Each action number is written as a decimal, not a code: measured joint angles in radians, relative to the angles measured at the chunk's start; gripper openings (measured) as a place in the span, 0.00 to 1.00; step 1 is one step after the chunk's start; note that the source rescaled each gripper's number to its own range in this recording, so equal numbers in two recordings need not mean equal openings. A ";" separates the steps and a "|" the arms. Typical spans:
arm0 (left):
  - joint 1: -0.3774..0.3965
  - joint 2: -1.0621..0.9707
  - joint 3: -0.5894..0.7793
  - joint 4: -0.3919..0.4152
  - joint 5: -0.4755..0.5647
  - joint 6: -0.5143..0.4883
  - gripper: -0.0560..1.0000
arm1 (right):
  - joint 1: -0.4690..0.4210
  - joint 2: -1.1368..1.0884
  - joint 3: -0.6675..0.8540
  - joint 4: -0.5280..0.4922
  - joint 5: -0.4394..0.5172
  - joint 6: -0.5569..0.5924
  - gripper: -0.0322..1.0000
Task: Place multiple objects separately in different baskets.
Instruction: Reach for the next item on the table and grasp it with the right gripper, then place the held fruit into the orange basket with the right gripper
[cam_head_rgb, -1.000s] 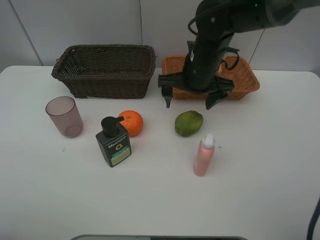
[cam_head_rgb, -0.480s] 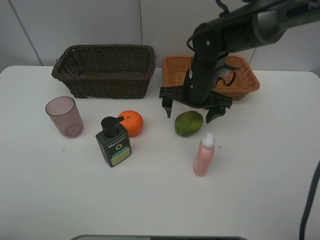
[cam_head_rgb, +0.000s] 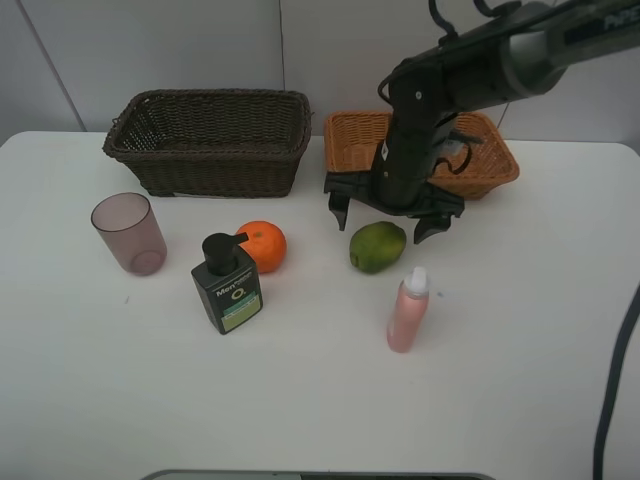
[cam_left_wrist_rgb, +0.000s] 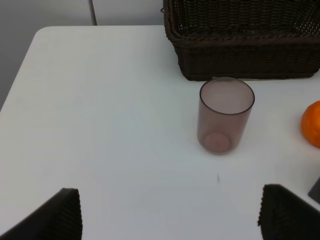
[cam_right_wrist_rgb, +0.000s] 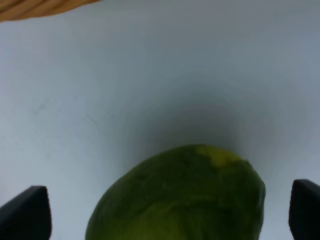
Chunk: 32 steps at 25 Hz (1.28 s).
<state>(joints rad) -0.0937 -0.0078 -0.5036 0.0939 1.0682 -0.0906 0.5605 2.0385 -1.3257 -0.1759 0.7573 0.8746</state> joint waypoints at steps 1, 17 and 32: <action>0.000 0.000 0.000 0.000 0.000 0.000 0.92 | 0.000 0.010 0.000 0.002 -0.002 0.000 1.00; 0.000 0.000 0.000 0.000 0.000 0.000 0.92 | 0.000 0.070 0.000 0.035 -0.011 0.000 1.00; 0.000 0.000 0.000 0.000 0.000 0.000 0.92 | 0.000 0.070 0.000 0.039 -0.011 0.001 0.65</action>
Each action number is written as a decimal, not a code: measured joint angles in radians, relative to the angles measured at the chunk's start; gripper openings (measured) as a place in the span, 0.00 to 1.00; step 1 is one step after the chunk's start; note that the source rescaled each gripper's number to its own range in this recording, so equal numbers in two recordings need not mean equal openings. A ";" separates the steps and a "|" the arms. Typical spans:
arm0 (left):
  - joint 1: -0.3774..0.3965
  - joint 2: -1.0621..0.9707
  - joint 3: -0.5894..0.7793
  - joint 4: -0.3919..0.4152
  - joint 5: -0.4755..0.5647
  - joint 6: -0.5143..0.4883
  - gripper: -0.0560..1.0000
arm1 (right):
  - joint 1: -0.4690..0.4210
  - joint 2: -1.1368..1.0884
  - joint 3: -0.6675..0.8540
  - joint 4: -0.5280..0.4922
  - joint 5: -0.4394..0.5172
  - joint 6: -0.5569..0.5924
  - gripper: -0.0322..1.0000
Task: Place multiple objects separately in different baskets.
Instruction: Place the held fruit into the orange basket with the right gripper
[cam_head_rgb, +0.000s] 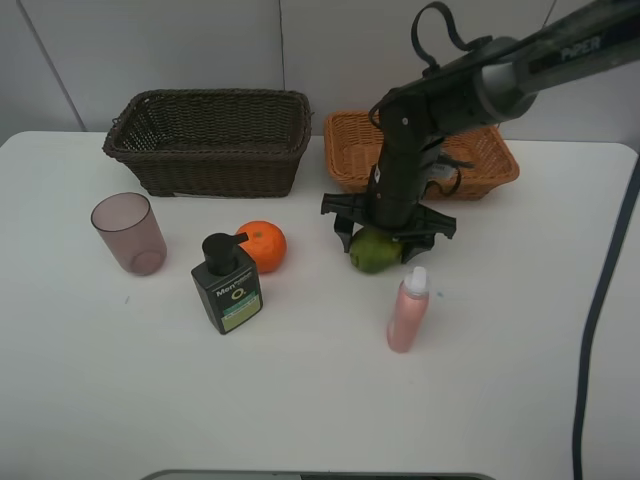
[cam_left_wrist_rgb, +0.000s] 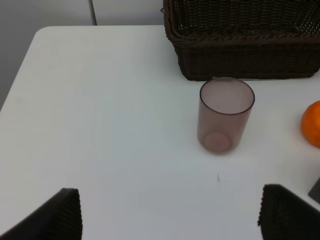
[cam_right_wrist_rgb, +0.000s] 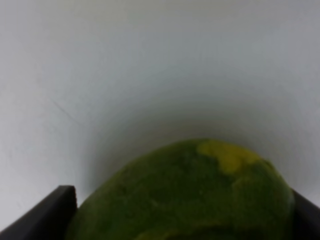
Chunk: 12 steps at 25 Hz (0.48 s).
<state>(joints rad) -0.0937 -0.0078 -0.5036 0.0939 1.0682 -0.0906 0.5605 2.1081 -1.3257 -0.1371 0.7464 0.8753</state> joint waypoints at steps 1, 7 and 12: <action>0.000 0.000 0.000 0.000 0.000 0.000 0.92 | 0.000 0.000 0.000 0.000 0.000 0.000 0.65; 0.000 0.000 0.000 0.000 0.000 0.000 0.92 | 0.000 0.000 0.000 0.000 -0.001 0.000 0.65; 0.000 0.000 0.000 0.000 0.000 0.000 0.92 | 0.000 0.000 0.000 0.000 -0.005 0.000 0.65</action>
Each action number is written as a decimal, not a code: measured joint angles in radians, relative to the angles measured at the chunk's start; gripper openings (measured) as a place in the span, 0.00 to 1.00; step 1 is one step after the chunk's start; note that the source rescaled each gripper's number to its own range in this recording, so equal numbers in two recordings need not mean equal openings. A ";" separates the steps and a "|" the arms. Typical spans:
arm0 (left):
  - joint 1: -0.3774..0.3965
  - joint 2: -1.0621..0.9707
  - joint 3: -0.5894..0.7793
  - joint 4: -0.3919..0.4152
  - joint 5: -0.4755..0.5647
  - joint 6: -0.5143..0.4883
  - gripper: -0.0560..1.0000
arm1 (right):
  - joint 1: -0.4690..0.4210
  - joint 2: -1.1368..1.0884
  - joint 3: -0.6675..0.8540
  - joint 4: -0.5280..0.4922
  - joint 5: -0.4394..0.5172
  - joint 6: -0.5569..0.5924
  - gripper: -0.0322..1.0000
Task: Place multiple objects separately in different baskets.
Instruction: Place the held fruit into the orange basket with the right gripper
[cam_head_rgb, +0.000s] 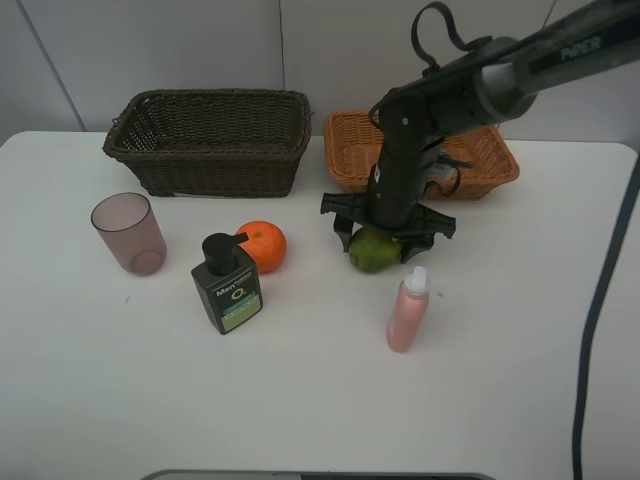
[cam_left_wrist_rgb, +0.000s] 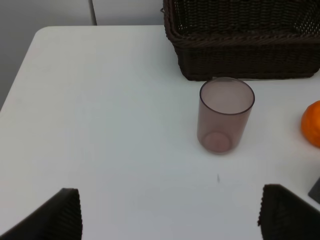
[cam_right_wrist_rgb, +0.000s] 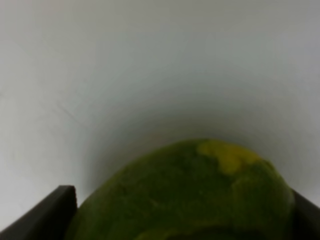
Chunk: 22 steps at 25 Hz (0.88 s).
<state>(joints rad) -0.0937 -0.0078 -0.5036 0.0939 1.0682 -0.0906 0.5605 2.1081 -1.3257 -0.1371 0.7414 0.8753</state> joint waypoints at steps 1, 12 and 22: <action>0.000 0.000 0.000 0.000 0.000 0.000 0.92 | 0.000 0.000 0.000 0.000 0.000 0.000 0.65; 0.000 0.000 0.000 0.000 0.000 0.000 0.92 | 0.000 -0.096 0.000 0.001 0.056 -0.098 0.65; 0.000 0.000 0.000 0.000 0.000 0.000 0.92 | -0.021 -0.139 -0.185 0.002 0.296 -0.442 0.65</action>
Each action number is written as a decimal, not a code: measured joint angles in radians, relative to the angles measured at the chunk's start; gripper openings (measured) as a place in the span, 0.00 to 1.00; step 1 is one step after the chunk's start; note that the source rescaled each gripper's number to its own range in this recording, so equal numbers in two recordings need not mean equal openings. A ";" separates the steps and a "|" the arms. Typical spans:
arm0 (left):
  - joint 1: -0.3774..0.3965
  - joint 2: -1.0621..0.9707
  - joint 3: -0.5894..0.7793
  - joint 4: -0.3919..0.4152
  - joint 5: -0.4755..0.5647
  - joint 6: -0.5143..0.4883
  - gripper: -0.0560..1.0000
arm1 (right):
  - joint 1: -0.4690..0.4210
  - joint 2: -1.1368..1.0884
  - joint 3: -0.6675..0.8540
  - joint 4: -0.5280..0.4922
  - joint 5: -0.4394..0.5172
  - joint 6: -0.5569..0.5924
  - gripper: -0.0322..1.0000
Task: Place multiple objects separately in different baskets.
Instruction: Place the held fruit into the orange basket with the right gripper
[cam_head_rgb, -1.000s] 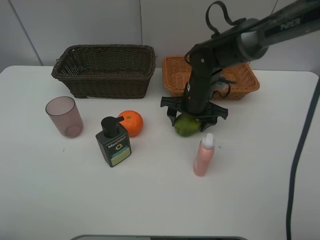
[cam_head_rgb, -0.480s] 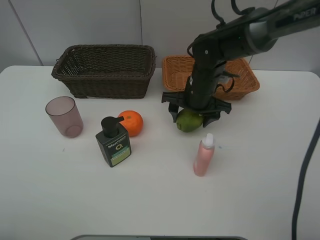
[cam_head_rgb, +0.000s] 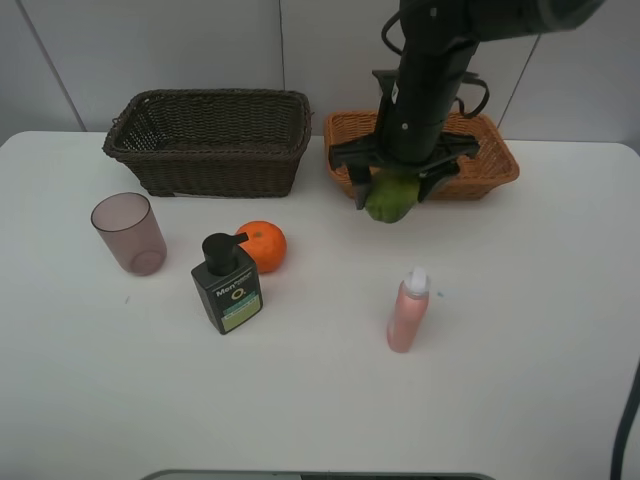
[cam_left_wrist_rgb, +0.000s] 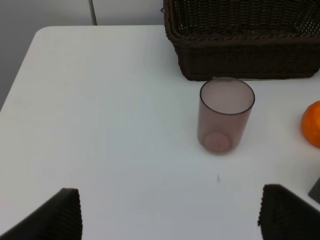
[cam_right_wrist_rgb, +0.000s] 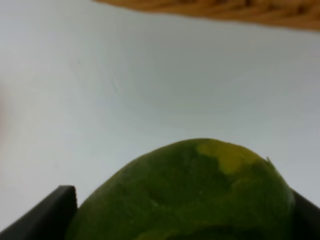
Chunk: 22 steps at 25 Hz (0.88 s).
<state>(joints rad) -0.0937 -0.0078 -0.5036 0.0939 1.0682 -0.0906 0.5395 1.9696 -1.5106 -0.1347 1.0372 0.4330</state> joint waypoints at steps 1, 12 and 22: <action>0.000 0.000 0.000 0.000 0.000 0.000 0.92 | -0.007 0.000 -0.020 0.000 0.014 -0.033 0.65; 0.000 0.000 0.000 0.000 0.000 0.000 0.92 | -0.116 0.117 -0.278 -0.003 0.074 -0.184 0.65; 0.000 0.000 0.000 0.000 0.000 0.000 0.92 | -0.155 0.281 -0.410 -0.016 -0.084 -0.185 0.65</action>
<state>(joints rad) -0.0937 -0.0078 -0.5036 0.0939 1.0682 -0.0906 0.3843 2.2508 -1.9210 -0.1509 0.9533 0.2480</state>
